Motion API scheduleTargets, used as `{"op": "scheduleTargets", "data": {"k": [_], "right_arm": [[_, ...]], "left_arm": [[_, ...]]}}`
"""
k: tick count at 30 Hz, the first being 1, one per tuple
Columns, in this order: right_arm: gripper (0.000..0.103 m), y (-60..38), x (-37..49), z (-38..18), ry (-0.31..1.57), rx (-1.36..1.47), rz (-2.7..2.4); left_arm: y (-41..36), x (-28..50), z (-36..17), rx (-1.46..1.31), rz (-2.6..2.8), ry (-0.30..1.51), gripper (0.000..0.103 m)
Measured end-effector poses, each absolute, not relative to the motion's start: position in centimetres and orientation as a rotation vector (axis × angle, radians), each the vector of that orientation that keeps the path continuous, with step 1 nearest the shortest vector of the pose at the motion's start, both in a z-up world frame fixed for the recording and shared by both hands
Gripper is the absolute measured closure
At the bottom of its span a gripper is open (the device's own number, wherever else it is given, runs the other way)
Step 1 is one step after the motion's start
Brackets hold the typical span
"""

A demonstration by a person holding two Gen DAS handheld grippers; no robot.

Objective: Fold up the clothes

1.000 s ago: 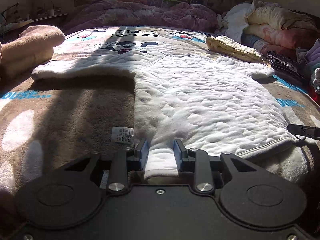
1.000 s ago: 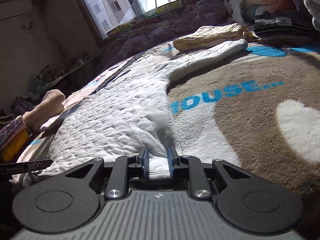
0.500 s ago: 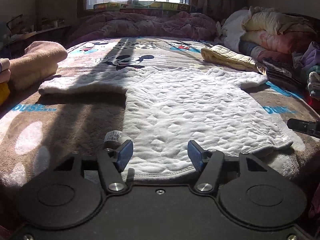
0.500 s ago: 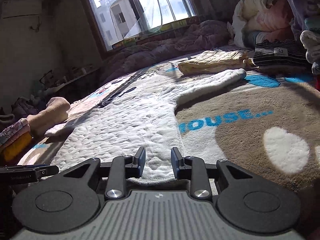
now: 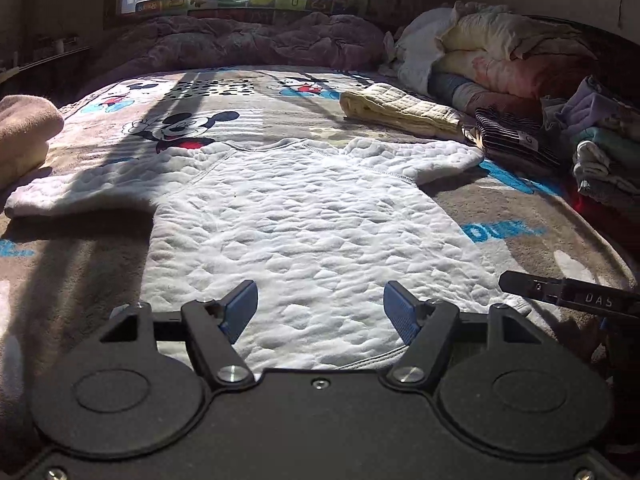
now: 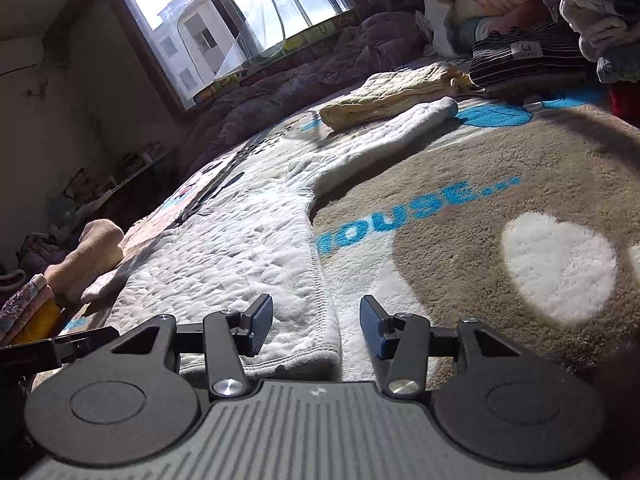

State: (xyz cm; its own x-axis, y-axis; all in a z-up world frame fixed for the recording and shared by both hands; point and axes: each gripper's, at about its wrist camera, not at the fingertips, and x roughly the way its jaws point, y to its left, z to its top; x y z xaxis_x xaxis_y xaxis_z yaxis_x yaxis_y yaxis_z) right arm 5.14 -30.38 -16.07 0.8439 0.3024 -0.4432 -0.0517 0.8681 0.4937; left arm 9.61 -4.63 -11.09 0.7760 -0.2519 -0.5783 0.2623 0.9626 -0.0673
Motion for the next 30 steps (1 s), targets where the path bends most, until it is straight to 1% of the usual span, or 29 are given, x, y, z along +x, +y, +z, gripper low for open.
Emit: {"op": "scheduleTargets", "data": {"k": [5,9,16,22,26,30], "right_arm": [[0.055,-29.7,6.4,-16.9,0.578,0.441,0.254],[0.055,-29.7,6.7,-17.4,0.564,0.440,0.273],[0.055,-30.3,6.8,-17.8,0.549,0.442,0.312],[0.055,-30.7,6.8,-18.0,0.543,0.449,0.342],[0.055,-30.9,7.0,-18.0,0.545,0.450,0.355],[0.055,-31.0,7.2,-18.0,0.549,0.458,0.360]], "left_arm": [[-9.3,13.1,-9.4,0.110,-0.348,0.616,0.034],[-14.0,16.9,-7.9,0.218,-0.424,0.606,0.034],[-22.7,23.7,-7.3,0.421,-0.505,0.601,0.035],[-31.0,27.6,-9.7,0.643,-0.539,0.636,0.035],[-35.9,29.1,-12.5,0.809,-0.489,0.634,0.035],[-39.0,30.6,-15.4,0.930,-0.405,0.622,0.039]]}}
